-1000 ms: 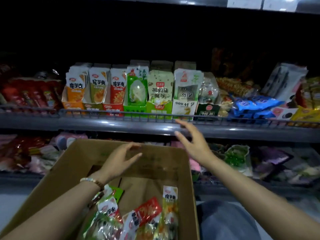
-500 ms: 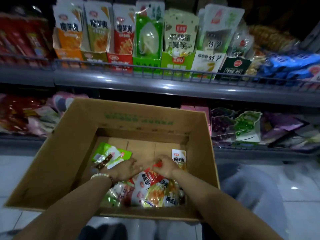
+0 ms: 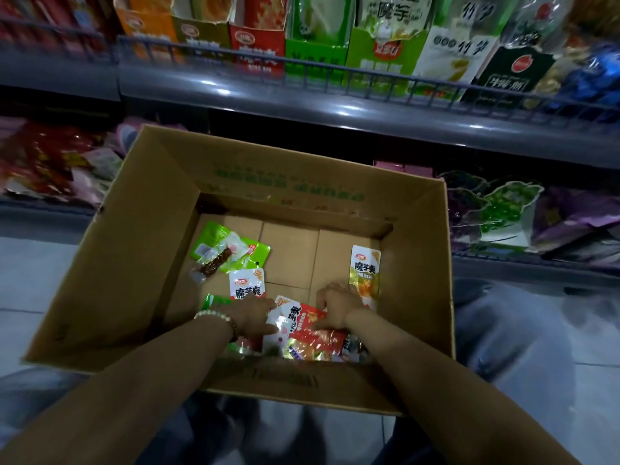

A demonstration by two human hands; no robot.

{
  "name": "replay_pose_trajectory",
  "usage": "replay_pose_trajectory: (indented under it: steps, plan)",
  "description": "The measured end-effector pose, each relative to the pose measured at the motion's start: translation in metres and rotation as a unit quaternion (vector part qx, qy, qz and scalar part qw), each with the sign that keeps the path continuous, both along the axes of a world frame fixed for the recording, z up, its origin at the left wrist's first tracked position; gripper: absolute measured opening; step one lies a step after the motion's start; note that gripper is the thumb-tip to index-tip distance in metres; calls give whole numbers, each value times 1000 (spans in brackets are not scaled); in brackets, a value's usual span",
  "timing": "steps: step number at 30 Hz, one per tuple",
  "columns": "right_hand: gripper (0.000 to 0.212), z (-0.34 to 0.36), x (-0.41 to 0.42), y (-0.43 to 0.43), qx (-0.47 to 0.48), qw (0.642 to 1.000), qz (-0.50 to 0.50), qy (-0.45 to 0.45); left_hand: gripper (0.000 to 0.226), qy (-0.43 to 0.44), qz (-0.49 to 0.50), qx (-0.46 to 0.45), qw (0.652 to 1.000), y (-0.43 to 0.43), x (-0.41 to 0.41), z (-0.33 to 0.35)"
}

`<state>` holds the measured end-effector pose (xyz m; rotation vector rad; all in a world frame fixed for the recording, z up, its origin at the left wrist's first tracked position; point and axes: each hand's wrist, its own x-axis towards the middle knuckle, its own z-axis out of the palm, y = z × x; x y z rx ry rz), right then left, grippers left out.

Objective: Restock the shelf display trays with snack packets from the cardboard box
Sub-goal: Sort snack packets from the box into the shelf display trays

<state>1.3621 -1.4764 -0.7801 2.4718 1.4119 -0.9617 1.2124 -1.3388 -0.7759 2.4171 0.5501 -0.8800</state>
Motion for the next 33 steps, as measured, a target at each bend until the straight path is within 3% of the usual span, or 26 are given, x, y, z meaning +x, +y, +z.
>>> replay_pose_trajectory:
  steps: [4, 7, 9, 13, 15, 17, 20, 25, 28, 33]
  plan:
    - [45, 9, -4, 1, -45, 998, 53, -7, 54, 18, -33, 40, 998, 1, -2, -1]
    - [51, 11, -6, 0, -47, 998, 28, 19, 51, -4, -32, 61, 998, 3, -1, 4]
    - [61, 9, -10, -1, -54, 998, 39, 5, 58, -44, 29, 108, 993, 6, -1, 7]
    - [53, 2, -17, -1, -78, 993, 87, -19, 81, -46, 230, 155, 960, 21, -13, 0]
    - [51, 3, -18, 1, -75, 992, 99, -36, 84, -18, 242, 153, 958, 26, -21, -5]
    - [51, 4, -19, 3, -76, 991, 107, -40, 71, -26, 235, 163, 958, 29, -23, -7]
    - [52, 4, -23, 3, -83, 993, 81, -3, 47, -66, 258, 128, 955, 31, -16, -6]
    - [51, 10, -25, 3, -77, 996, 36, 40, 34, -59, 290, 8, 955, 25, -14, -6]
    - [49, 14, -25, 4, -81, 996, 35, 35, 28, -80, 281, 1, 956, 22, -15, -8]
    - [47, 10, -27, 1, -82, 990, -20, 116, 48, -79, 321, -11, 944, 20, -12, -6]
